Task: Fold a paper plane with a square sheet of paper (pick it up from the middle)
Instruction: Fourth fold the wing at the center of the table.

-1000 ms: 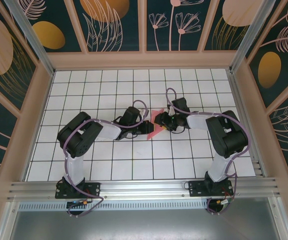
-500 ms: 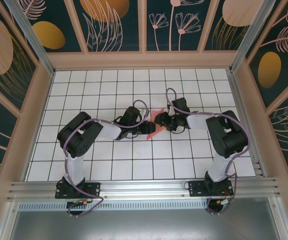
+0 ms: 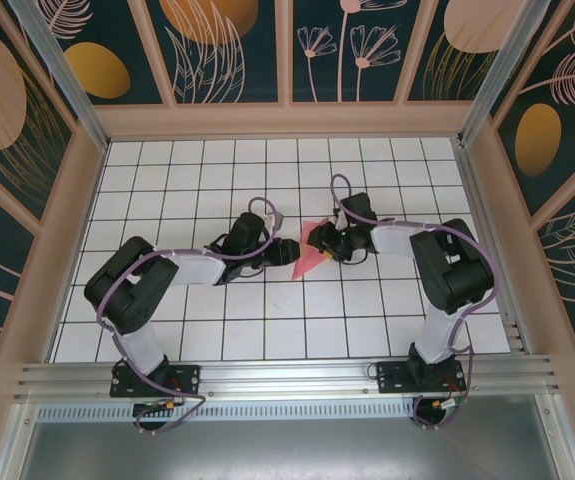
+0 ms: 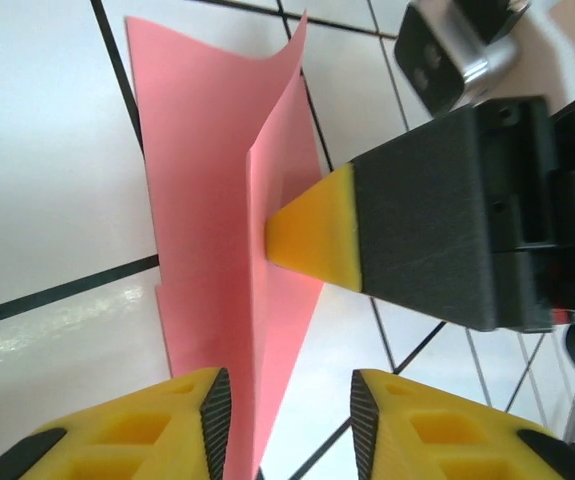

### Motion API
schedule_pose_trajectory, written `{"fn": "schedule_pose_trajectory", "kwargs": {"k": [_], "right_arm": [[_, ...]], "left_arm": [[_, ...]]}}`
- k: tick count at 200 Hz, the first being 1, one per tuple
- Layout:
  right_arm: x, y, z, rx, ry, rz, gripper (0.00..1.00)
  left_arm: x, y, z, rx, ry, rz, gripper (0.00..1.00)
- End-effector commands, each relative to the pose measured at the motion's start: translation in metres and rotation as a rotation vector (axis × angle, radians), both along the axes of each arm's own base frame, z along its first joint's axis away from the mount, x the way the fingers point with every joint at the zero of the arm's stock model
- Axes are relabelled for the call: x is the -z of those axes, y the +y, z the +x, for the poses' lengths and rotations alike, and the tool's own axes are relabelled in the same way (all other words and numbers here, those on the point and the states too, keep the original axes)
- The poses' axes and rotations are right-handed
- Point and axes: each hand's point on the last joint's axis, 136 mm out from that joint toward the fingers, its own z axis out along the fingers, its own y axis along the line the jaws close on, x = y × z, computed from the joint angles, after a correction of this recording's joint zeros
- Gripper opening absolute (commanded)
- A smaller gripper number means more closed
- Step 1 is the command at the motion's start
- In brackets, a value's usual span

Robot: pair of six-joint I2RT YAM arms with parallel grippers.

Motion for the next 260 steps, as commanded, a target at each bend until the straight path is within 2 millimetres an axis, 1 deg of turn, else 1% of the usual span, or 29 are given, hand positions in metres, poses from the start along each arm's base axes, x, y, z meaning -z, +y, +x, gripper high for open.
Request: {"fn": "schedule_pose_trajectory", "kwargs": {"k": [1,15,24,41,60,80,103,151,195,213,260], "right_arm": [[0.065,-0.041,-0.021,0.076,0.133,-0.246,0.5],[0.066,-0.042,-0.021,0.083,0.14,-0.254,0.5],[0.068,-0.042,-0.022,0.083,0.146,-0.257,0.51],[0.069,-0.042,-0.023,0.086,0.155,-0.26,0.52],[0.07,-0.042,-0.023,0.087,0.16,-0.264,0.53],[0.072,-0.043,-0.025,0.088,0.17,-0.271,0.53],[0.073,-0.044,-0.025,0.089,0.175,-0.272,0.53],[0.073,-0.044,-0.026,0.084,0.17,-0.275,0.53],[0.076,-0.046,-0.028,0.081,0.174,-0.282,0.52],[0.077,-0.046,-0.028,0.081,0.177,-0.288,0.51],[0.087,-0.055,-0.032,0.088,0.207,-0.342,0.49]], "left_arm": [[-0.01,-0.003,-0.002,-0.006,-0.001,-0.074,0.36],[-0.015,-0.012,-0.004,0.028,0.006,-0.131,0.32],[-0.015,-0.016,-0.005,0.043,0.013,-0.149,0.3],[-0.009,-0.021,-0.004,0.06,0.03,-0.151,0.26],[-0.007,-0.025,-0.002,0.072,0.037,-0.156,0.25],[0.0,-0.029,-0.001,0.082,0.052,-0.144,0.25],[0.009,-0.029,0.001,0.069,0.071,-0.118,0.24],[0.031,-0.017,0.008,0.01,0.087,-0.018,0.19],[0.038,-0.016,0.011,-0.003,0.096,0.005,0.17],[0.04,-0.015,0.011,-0.007,0.099,0.01,0.17],[0.043,-0.016,0.011,-0.001,0.103,0.011,0.16]]}}
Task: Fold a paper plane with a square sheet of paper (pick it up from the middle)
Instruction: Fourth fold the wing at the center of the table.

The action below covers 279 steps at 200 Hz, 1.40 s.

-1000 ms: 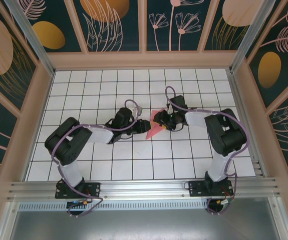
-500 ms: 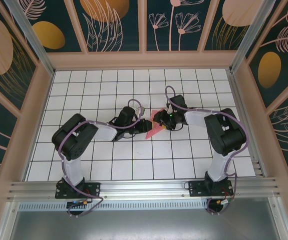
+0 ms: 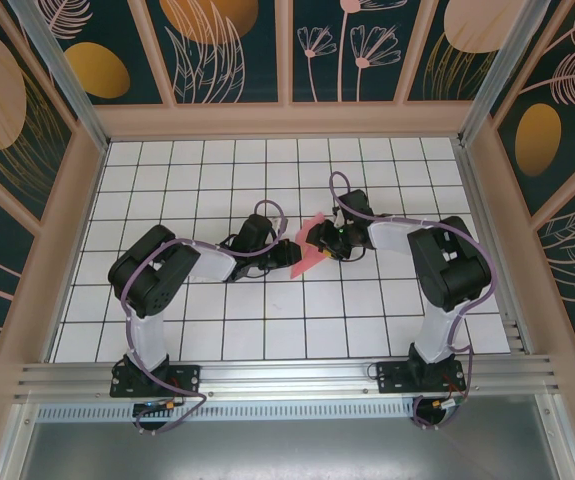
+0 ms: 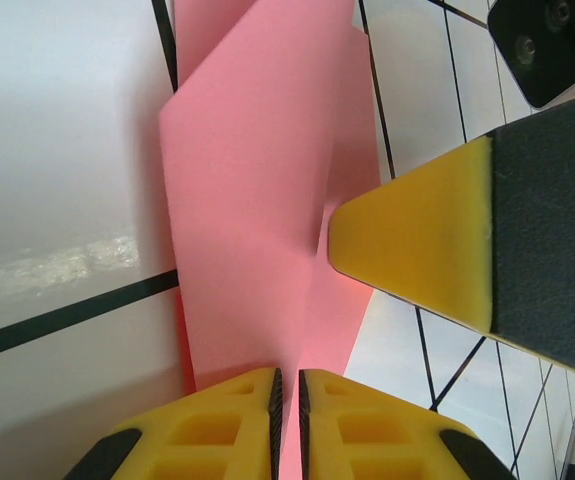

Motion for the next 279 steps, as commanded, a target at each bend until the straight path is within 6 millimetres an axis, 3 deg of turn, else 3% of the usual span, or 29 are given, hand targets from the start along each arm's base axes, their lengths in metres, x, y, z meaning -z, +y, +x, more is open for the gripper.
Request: {"fn": "schedule_pose_trajectory", "kwargs": {"k": [1,68,114,157,185,248,279], "right_arm": [[0.083,-0.055,-0.036,0.057,0.171,-0.311,0.49],[0.095,-0.065,-0.041,0.066,0.213,-0.387,0.52],[0.102,-0.079,-0.047,0.094,0.246,-0.459,0.45],[0.106,-0.084,-0.05,0.1,0.259,-0.49,0.4],[0.107,-0.084,-0.05,0.106,0.268,-0.492,0.38],[0.108,-0.083,-0.05,0.112,0.278,-0.492,0.38],[0.108,-0.083,-0.05,0.115,0.282,-0.491,0.38]], "left_arm": [[0.003,-0.003,0.003,0.012,-0.01,0.015,0.16],[0.004,-0.004,0.001,0.026,-0.008,0.011,0.16],[0.005,0.0,0.003,0.001,-0.011,0.028,0.16],[-0.033,-0.002,0.008,-0.024,-0.06,-0.027,0.19],[-0.042,0.001,0.013,-0.06,-0.082,-0.036,0.19],[-0.031,-0.017,0.006,0.007,-0.034,-0.068,0.19],[-0.019,-0.017,0.005,0.012,-0.01,-0.035,0.19]]}}
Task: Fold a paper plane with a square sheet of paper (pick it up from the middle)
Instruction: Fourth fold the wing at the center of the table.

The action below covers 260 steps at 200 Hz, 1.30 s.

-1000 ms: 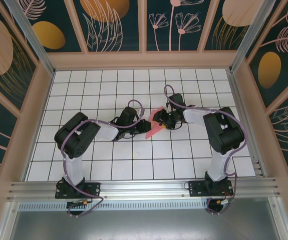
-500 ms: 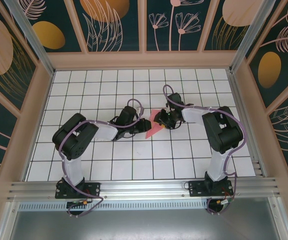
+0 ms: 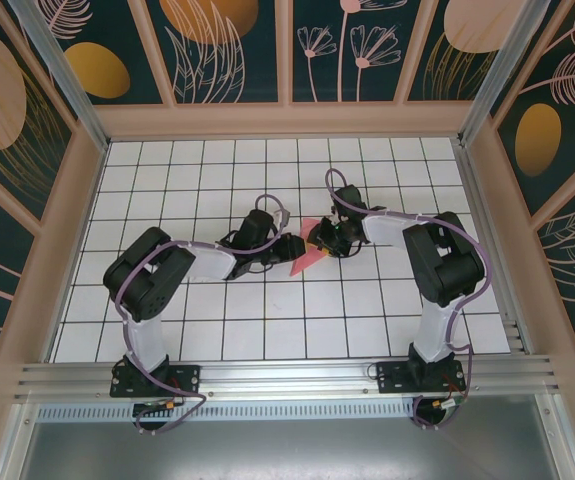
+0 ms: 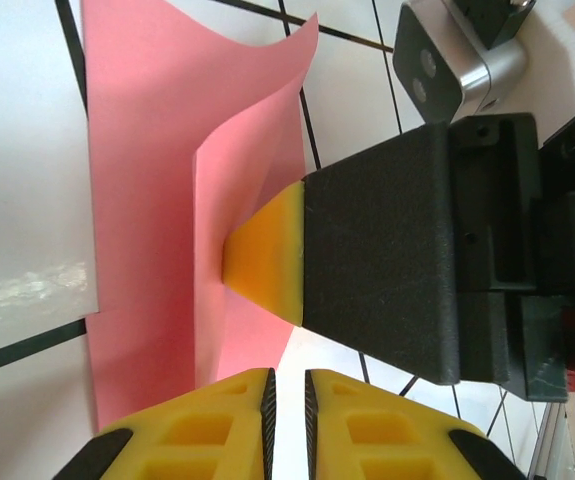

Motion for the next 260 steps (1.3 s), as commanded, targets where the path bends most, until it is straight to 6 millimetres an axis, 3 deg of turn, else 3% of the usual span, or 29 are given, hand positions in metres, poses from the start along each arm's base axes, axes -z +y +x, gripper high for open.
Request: {"fn": "schedule_pose_trajectory", "kwargs": {"k": [1,80,260], "right_arm": [[0.096,-0.078,-0.054,0.08,0.225,-0.387,0.38],[0.103,-0.084,-0.059,0.082,0.245,-0.416,0.37],[0.115,-0.092,-0.069,0.082,0.279,-0.458,0.36]], "left_arm": [[0.006,-0.006,-0.001,0.02,0.022,0.009,0.19],[0.03,0.006,0.005,-0.031,0.036,0.115,0.14],[0.046,0.007,0.005,-0.021,0.064,0.16,0.13]]}}
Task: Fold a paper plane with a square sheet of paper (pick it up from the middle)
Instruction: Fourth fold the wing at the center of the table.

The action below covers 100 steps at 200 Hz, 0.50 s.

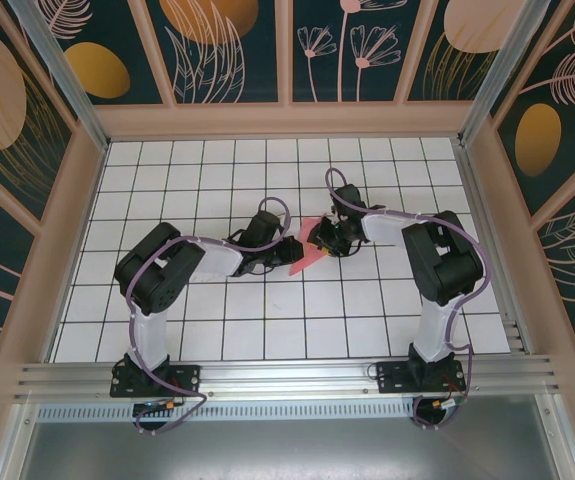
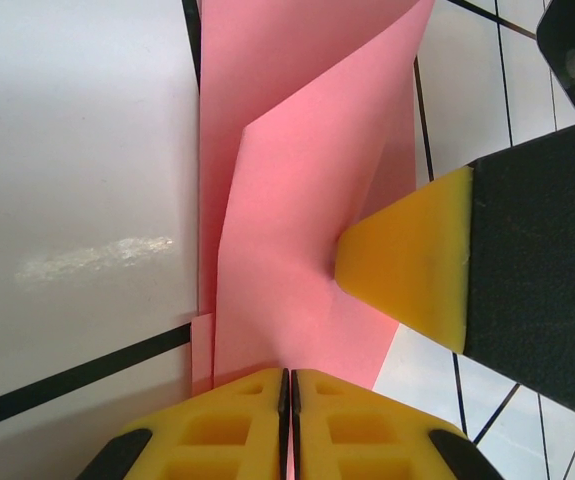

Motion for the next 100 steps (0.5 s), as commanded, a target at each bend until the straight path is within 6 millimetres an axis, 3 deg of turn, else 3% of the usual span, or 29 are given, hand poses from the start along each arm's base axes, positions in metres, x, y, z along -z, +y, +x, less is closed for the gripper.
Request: {"fn": "schedule_pose_trajectory", "kwargs": {"k": [1,35,54,76,100], "right_arm": [[0.112,-0.091,-0.069,0.07,0.265,-0.446,0.36],[0.107,-0.086,-0.066,0.068,0.256,-0.42,0.35],[0.091,-0.074,-0.054,0.058,0.211,-0.363,0.34],[0.049,-0.05,-0.026,0.023,0.098,-0.238,0.34],[-0.011,-0.028,0.001,-0.014,-0.057,-0.097,0.34]], "left_arm": [[0.013,0.001,-0.002,0.015,0.015,0.044,0.13],[0.021,0.004,-0.004,0.023,0.03,0.077,0.11],[0.028,0.007,-0.008,0.03,0.051,0.104,0.1],[0.038,0.012,-0.014,0.041,0.083,0.138,0.08],[0.044,0.015,-0.017,0.038,0.104,0.153,0.06]]}}
